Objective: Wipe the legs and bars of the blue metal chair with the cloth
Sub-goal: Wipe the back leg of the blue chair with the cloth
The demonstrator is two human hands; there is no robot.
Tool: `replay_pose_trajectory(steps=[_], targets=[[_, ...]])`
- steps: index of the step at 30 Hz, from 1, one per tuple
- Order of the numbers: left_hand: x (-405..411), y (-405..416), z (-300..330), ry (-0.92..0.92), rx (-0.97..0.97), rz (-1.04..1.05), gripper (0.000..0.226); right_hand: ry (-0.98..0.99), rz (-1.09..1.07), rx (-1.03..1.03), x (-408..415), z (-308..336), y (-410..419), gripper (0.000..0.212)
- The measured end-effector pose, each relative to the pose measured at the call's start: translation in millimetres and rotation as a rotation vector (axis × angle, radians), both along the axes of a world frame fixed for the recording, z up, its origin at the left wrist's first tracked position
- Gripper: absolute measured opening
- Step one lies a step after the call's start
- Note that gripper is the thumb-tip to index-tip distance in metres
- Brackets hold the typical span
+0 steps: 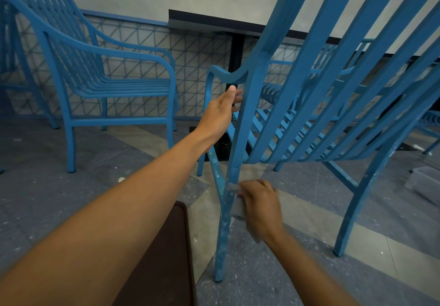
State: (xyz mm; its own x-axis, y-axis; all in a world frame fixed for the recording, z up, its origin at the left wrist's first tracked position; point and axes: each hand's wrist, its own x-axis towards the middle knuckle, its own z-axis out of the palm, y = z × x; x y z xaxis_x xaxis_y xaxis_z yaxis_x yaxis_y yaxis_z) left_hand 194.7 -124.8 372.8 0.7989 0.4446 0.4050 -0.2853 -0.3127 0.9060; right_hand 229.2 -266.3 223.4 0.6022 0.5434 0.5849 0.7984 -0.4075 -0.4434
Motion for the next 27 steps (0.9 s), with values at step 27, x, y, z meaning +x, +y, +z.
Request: replay_pose_trajectory(steps=[27], targets=[[-5.2, -2.6, -49.4, 0.095, -0.052, 0.004, 0.043, 0.401, -0.144, 0.577, 12.1, -12.3, 61.3, 0.012]])
